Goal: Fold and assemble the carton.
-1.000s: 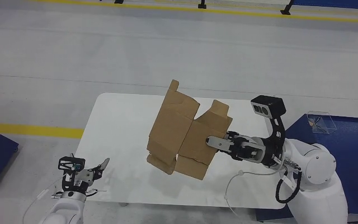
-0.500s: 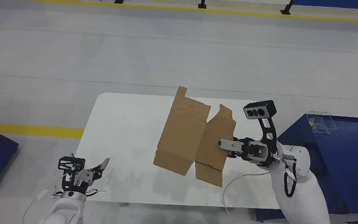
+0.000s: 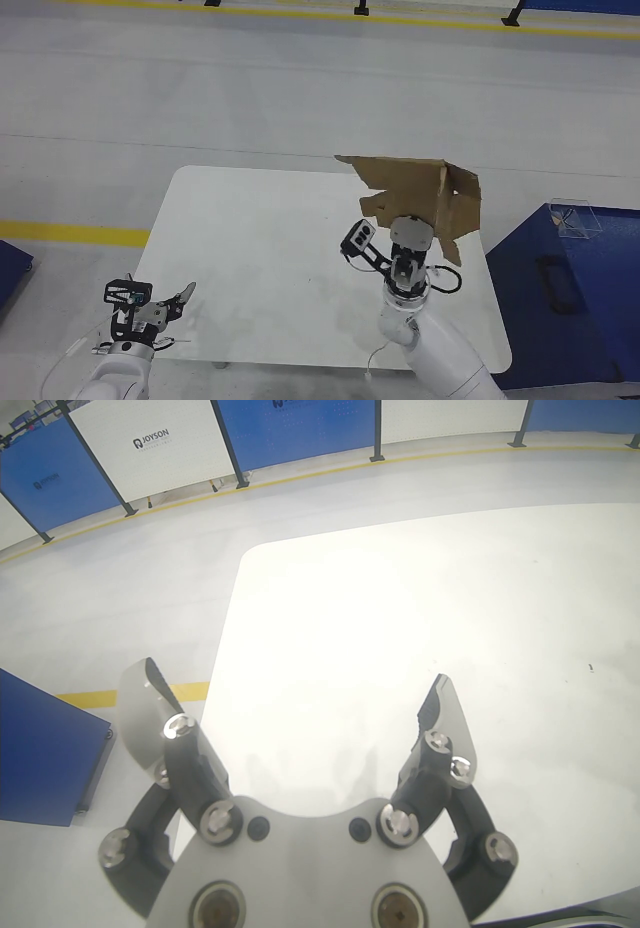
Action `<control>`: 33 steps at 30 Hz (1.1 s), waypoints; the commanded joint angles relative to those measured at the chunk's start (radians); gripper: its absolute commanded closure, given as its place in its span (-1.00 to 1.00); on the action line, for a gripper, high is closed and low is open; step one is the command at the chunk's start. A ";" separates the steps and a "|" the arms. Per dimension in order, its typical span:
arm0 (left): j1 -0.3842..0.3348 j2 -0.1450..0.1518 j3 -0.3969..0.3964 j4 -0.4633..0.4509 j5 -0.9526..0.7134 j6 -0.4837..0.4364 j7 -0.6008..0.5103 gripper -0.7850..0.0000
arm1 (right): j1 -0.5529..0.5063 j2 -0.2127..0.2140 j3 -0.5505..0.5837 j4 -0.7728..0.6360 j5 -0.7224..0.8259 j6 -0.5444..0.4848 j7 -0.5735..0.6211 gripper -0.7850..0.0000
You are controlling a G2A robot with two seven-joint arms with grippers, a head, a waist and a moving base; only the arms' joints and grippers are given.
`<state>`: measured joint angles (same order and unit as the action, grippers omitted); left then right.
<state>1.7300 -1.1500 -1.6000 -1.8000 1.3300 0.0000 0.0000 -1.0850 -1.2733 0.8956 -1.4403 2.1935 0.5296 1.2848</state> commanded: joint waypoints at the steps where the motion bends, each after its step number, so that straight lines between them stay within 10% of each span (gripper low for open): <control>1: 0.000 0.000 0.000 0.000 0.000 0.000 0.000 -1.00 | 0.010 -0.019 -0.067 0.012 0.152 0.116 -0.111 1.00; 12: 0.000 0.000 0.000 0.000 0.000 0.000 0.000 -1.00 | 0.032 -0.058 -0.129 0.051 0.610 0.287 -0.550 1.00; 20: 0.000 0.000 0.000 0.000 0.000 0.000 0.000 -1.00 | 0.041 -0.050 0.066 -0.020 -0.147 0.039 -0.149 1.00; 26: 0.000 0.000 0.000 0.000 0.000 0.000 0.000 -1.00 | 0.086 -0.017 0.262 -0.001 -0.726 -0.403 0.136 1.00; 33: 0.000 0.000 0.000 0.000 0.000 0.000 0.000 -1.00 | 0.065 0.008 0.408 -0.033 -1.160 -0.888 0.177 1.00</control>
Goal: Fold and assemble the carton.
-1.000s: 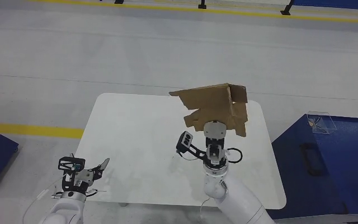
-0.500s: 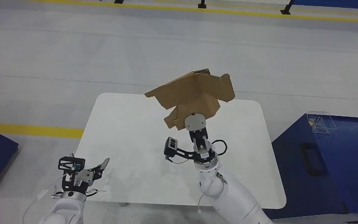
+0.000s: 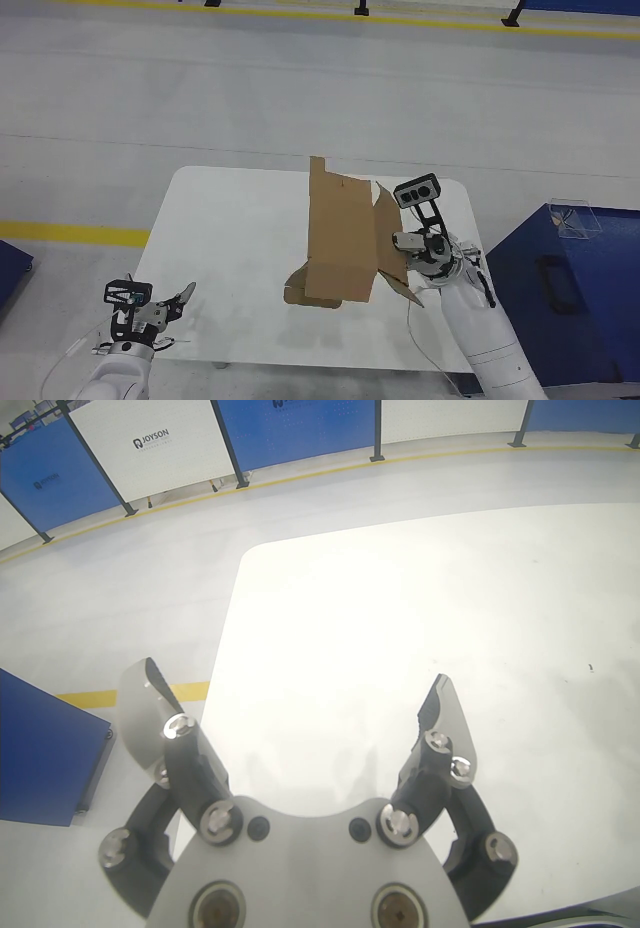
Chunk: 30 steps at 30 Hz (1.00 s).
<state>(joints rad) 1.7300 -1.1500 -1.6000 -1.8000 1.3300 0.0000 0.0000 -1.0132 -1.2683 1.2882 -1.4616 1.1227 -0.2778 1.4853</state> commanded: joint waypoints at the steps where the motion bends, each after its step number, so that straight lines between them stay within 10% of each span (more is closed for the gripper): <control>1: 0.000 0.000 0.000 0.000 0.000 0.000 0.000 -1.00 | -0.017 0.005 0.027 -0.034 -0.160 -0.117 -0.060 1.00; 7: 0.000 0.000 0.000 0.000 0.000 0.000 0.000 -1.00 | -0.116 0.018 0.038 -0.156 -0.590 -0.385 -0.328 1.00; 19: 0.000 0.000 0.000 0.000 0.000 0.000 0.000 -1.00 | -0.131 0.020 0.023 -0.159 -0.601 -0.410 -0.354 1.00; 30: 0.000 0.000 0.000 0.000 0.000 0.000 0.000 -1.00 | -0.133 0.025 0.372 -0.576 -1.536 -0.735 -0.807 1.00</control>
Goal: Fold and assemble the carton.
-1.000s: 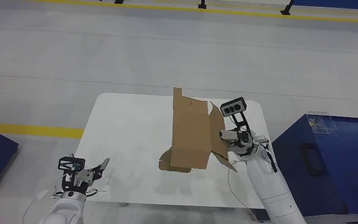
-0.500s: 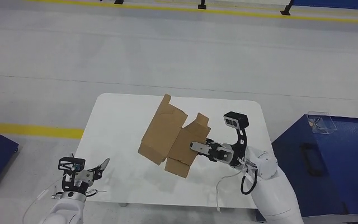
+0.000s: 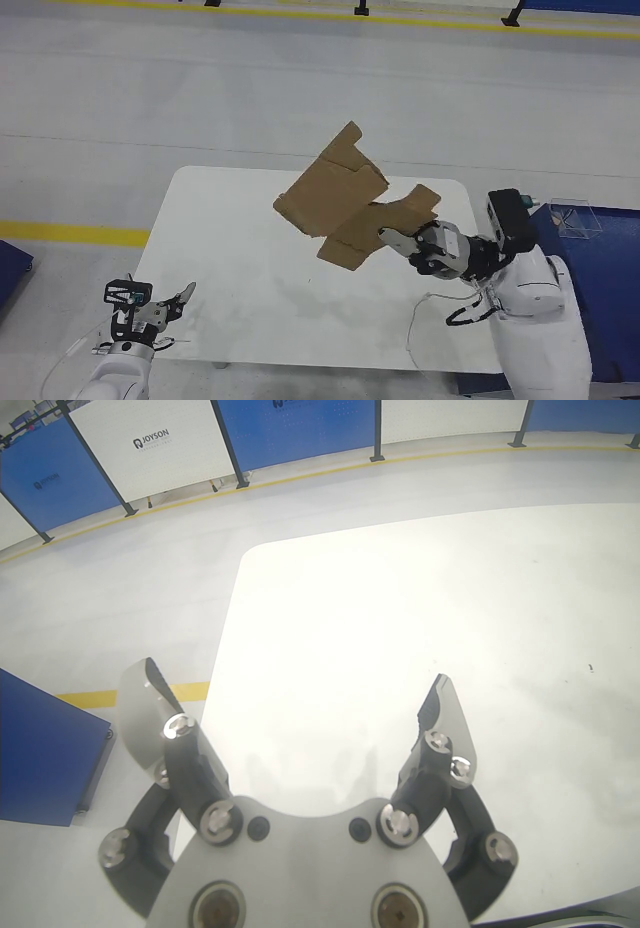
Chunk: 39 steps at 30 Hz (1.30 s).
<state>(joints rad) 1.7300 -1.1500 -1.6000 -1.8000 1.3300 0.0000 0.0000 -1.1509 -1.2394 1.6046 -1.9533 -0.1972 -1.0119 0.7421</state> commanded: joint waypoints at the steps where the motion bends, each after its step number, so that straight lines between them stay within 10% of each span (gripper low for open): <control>1: 0.000 0.000 0.000 0.000 0.000 0.000 0.000 -1.00 | 0.005 -0.009 0.081 -0.152 -0.354 0.000 -0.118 1.00; 11: 0.000 0.000 0.000 0.000 0.000 0.000 0.000 -1.00 | -0.062 -0.015 0.059 -0.397 -1.474 0.071 -0.886 1.00; 20: 0.000 0.000 0.000 0.000 0.000 0.000 0.000 -1.00 | -0.294 0.050 -0.065 -0.393 -2.418 0.603 -1.515 1.00; 31: 0.000 0.000 0.000 0.000 0.000 0.000 0.000 -1.00 | -0.452 0.069 -0.102 -0.364 -2.535 0.821 -1.568 1.00; 39: 0.000 0.000 0.000 0.000 0.000 0.000 0.000 -1.00 | -0.396 0.067 0.027 -0.386 -1.900 0.570 -1.567 1.00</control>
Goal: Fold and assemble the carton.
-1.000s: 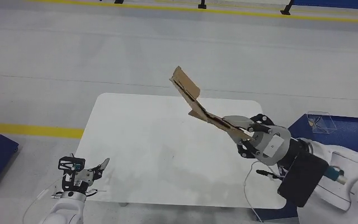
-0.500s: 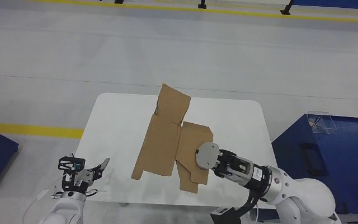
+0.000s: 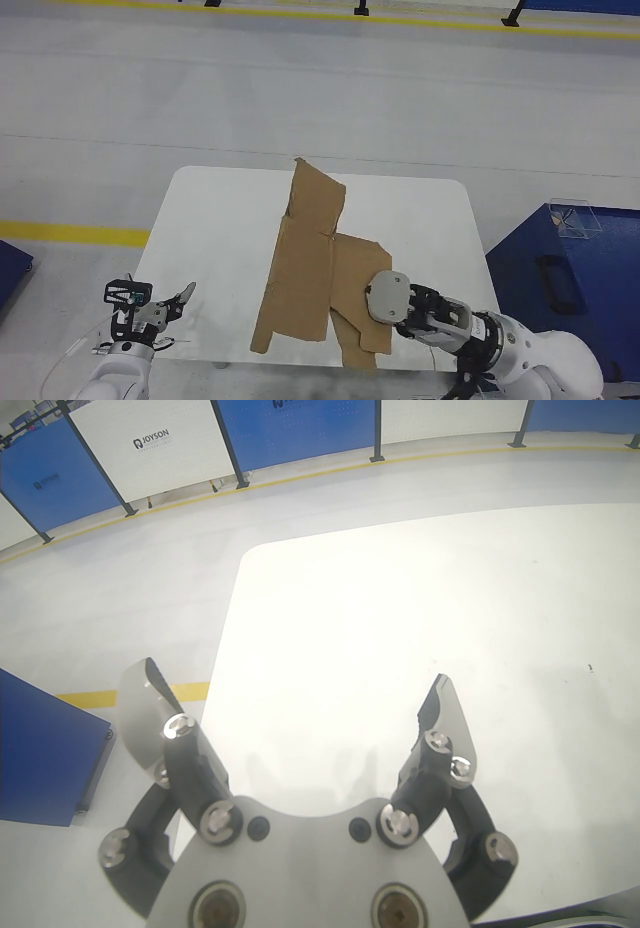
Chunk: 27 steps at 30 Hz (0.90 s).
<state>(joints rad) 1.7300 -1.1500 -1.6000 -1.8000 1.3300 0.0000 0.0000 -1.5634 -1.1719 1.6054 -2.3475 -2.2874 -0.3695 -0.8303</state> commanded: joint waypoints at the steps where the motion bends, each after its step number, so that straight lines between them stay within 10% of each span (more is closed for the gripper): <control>1: 0.000 0.000 0.000 0.000 0.000 0.000 0.000 -1.00 | 0.031 -0.001 0.046 0.024 0.302 -0.128 0.019 1.00; 9: 0.000 0.000 0.000 0.000 0.000 0.000 0.000 -1.00 | 0.133 0.015 -0.025 0.332 1.326 -0.643 0.382 1.00; 19: 0.000 0.000 0.000 0.000 0.000 0.000 0.000 -1.00 | 0.234 0.093 -0.421 0.535 2.405 -0.642 1.132 1.00; 27: 0.000 0.000 0.000 0.000 0.000 0.000 0.000 -1.00 | 0.288 0.121 -0.466 0.558 2.679 -0.572 1.409 1.00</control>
<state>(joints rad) 1.7300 -1.1500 -1.6000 -1.8000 1.3300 0.0000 0.0000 -1.2746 -1.0508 1.1391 -1.7893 0.3984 -0.9407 0.5924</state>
